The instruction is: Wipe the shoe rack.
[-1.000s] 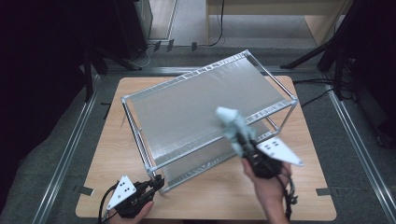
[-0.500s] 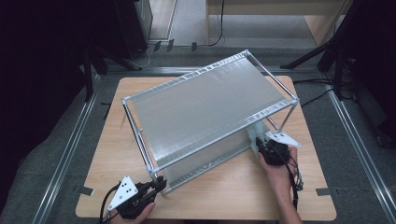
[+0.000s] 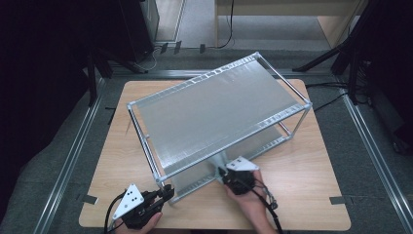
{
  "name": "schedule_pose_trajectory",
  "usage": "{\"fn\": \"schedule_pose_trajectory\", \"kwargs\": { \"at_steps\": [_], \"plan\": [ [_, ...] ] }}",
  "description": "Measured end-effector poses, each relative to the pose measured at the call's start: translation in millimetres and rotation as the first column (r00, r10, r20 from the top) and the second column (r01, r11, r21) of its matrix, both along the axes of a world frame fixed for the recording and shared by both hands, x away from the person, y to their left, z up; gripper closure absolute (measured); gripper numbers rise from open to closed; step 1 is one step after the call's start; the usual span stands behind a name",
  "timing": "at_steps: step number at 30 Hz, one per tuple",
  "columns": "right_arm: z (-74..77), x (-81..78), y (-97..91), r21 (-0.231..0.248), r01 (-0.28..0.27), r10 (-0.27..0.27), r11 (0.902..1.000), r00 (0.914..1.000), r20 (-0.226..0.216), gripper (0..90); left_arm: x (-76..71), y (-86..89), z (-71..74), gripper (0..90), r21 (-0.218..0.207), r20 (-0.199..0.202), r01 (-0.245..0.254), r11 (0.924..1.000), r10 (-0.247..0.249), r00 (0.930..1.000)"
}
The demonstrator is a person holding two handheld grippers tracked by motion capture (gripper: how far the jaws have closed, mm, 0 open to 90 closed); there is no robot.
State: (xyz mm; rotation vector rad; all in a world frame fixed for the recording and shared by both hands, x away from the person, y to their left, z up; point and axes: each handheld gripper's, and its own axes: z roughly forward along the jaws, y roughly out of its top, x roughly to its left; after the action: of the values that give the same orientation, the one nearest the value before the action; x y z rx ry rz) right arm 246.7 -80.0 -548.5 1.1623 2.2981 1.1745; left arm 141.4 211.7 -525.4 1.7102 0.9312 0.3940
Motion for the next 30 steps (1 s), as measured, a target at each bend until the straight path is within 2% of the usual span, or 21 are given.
{"fn": "schedule_pose_trajectory", "kwargs": {
  "at_steps": [3,5,7,9,13,15,18,19,20,22,23,24,25,27,30],
  "plan": [
    [-1.5,-16.6,26.2,0.011,-0.116,0.116,0.9932,0.9932,0.004,77.3,-0.7,-1.9,0.0,78.2,0.001,0.001,0.007,1.0000,-0.007,1.0000],
    [-1.9,-24.3,37.3,0.011,-0.165,0.165,0.9862,0.9863,0.004,75.2,-0.6,-1.6,-0.1,78.1,0.000,0.001,0.011,0.9999,-0.011,0.9999],
    [-2.4,-26.0,40.1,0.010,-0.170,0.170,0.9854,0.9854,0.012,70.3,-0.4,-1.5,-0.1,78.1,0.001,0.002,0.013,0.9999,-0.013,0.9999],
    [-3.3,-22.6,34.7,0.015,-0.155,0.155,0.9878,0.9879,0.004,68.9,-0.5,-1.6,-0.1,78.2,0.002,0.002,0.012,0.9999,-0.012,0.9999],
    [-1.8,-10.6,12.6,-0.019,-0.078,0.079,0.9968,0.9967,0.020,72.7,-0.2,-1.4,0.1,78.2,0.007,0.003,0.015,0.9999,-0.015,0.9999],
    [-0.2,-1.0,-2.2,-0.023,-0.036,0.036,0.9991,0.9993,0.011,74.8,-0.3,-1.4,0.1,78.2,0.007,0.003,0.015,0.9999,-0.015,0.9999],
    [1.4,13.9,-29.2,-0.037,0.062,-0.061,0.9974,0.9978,0.027,76.1,-0.3,-1.4,0.1,78.2,0.007,0.004,0.015,0.9999,-0.015,0.9999],
    [1.7,18.7,-39.6,-0.038,0.103,-0.102,0.9940,0.9944,0.029,75.3,-0.1,-1.3,0.0,78.2,0.007,0.004,0.016,0.9998,-0.016,0.9999],
    [2.0,23.0,-50.1,-0.040,0.161,-0.160,0.9862,0.9864,0.039,71.1,0.0,-1.2,0.0,78.2,0.006,0.004,0.015,0.9999,-0.015,0.9999],
    [3.1,30.7,-70.7,-0.041,0.291,-0.289,0.9559,0.9561,0.050,59.1,0.7,-0.6,-0.1,78.2,0.005,0.003,0.010,0.9999,-0.011,0.9999],
    [4.0,33.3,-80.2,-0.031,0.320,-0.319,0.9468,0.9469,0.041,59.0,0.9,-0.1,0.0,78.2,0.006,0.003,0.010,0.9999,-0.010,0.9999],
    [6.6,34.6,-94.2,-0.012,0.342,-0.341,0.9397,0.9394,0.034,64.5,1.1,0.1,0.0,78.2,0.005,0.003,0.009,0.9999,-0.009,1.0000],
    [6.6,34.6,-94.2,-0.012,0.342,-0.341,0.9397,0.9394,0.034,64.5,1.4,0.4,0.0,78.2,0.004,0.002,0.007,1.0000,-0.007,1.0000],
    [8.1,33.5,-102.3,0.000,0.353,-0.353,0.9355,0.9352,0.026,76.2,2.0,0.8,0.0,78.2,0.004,0.001,0.005,1.0000,-0.005,1.0000],
    [5.7,31.5,-101.3,0.008,0.342,-0.342,0.9397,0.9397,0.003,82.8,2.3,1.0,0.1,78.2,0.005,0.000,0.005,1.0000,-0.005,1.0000]
  ]
}}
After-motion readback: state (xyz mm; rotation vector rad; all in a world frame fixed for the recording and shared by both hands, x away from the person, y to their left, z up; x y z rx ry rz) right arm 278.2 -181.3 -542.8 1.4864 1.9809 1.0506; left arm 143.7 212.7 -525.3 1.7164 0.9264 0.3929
